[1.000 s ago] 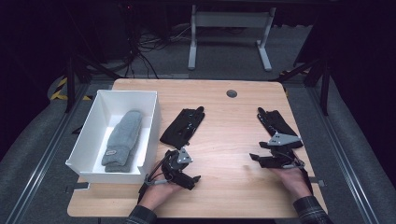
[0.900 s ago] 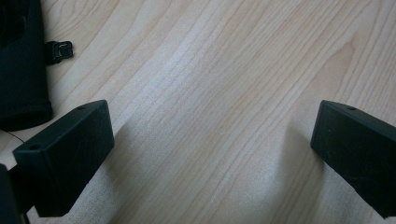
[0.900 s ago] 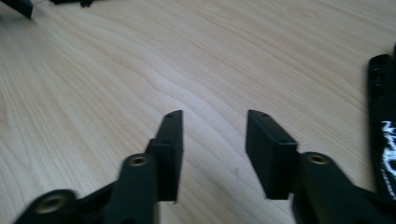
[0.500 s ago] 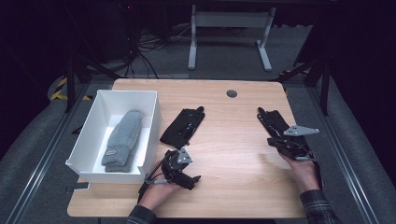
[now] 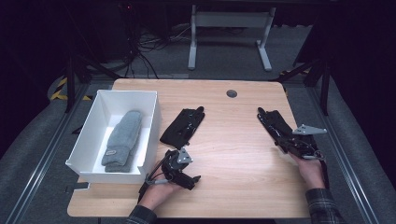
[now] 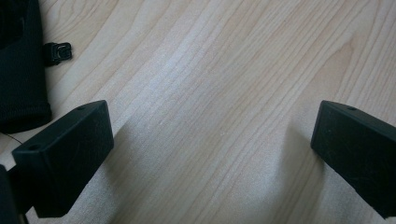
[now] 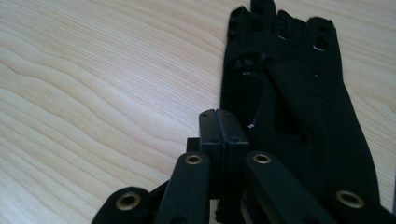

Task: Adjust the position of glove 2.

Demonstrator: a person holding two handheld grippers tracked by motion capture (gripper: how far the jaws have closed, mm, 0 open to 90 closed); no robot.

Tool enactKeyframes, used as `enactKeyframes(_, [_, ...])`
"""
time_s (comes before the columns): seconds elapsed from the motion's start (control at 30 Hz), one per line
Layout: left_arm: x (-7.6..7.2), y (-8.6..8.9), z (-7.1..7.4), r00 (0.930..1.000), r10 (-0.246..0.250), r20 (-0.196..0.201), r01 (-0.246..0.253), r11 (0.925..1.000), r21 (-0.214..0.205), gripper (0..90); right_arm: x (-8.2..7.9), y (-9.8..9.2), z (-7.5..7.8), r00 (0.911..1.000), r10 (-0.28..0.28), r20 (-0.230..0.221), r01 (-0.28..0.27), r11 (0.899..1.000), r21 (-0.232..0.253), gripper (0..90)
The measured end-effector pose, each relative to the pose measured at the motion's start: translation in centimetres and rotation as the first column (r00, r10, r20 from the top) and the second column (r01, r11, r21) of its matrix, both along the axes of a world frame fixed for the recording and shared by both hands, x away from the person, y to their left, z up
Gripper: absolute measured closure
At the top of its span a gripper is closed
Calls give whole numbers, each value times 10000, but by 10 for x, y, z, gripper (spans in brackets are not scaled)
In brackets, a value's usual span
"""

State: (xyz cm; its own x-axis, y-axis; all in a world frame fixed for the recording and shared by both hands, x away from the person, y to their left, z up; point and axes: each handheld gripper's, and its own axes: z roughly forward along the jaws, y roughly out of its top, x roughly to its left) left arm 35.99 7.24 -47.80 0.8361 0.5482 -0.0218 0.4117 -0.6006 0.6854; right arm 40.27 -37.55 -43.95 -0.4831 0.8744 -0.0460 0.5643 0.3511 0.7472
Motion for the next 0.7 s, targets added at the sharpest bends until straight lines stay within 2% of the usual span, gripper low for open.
enactKeyframes(0.2, [0,0,0,10000,-1,-1,1,10000,2,0,4,-6,-10,9989,-130,-451,113,9992,-384,900])
enactKeyframes(0.33, [0,0,0,10000,-10,1,10,10000,12,0,5,-6,-12,9983,-145,-563,127,9994,-325,900])
enactKeyframes(0.43, [0,0,0,10000,12,1,-12,10000,0,0,4,-3,-12,9981,-15,-620,-11,9992,-411,900])
enactKeyframes(0.7, [0,0,0,10000,12,3,-12,10000,16,0,2,4,-11,9942,590,-898,-609,9980,-187,900])
